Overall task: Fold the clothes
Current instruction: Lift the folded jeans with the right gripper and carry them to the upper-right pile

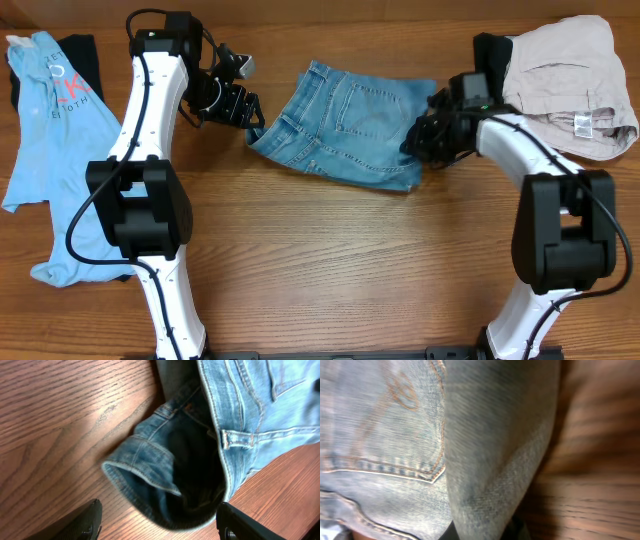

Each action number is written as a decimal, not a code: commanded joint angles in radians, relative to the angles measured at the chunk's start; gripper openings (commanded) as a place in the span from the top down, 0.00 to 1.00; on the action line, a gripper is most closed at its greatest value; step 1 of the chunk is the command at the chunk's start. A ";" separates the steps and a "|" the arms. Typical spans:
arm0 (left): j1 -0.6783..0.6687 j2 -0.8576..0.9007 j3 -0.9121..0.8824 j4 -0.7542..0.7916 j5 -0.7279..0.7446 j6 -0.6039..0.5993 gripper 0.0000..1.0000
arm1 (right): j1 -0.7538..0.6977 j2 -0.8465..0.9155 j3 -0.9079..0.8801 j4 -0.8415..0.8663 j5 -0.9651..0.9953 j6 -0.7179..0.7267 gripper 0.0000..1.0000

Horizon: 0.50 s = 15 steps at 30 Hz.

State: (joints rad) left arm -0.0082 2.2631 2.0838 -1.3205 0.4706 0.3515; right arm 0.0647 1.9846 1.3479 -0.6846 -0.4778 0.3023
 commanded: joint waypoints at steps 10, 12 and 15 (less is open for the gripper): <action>-0.006 -0.002 0.021 -0.003 -0.002 0.018 0.24 | -0.029 -0.151 0.511 -0.174 -0.026 -0.102 0.96; -0.006 -0.002 0.021 -0.003 -0.003 0.019 0.24 | -0.043 -0.151 0.584 -0.154 0.046 -0.101 0.96; -0.006 -0.002 0.021 -0.003 -0.002 0.018 0.24 | -0.101 -0.151 0.651 -0.051 0.066 -0.077 0.96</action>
State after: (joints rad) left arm -0.0082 2.2627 2.0838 -1.3205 0.4709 0.3515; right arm 0.0250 1.8793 1.9057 -0.8165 -0.4442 0.2157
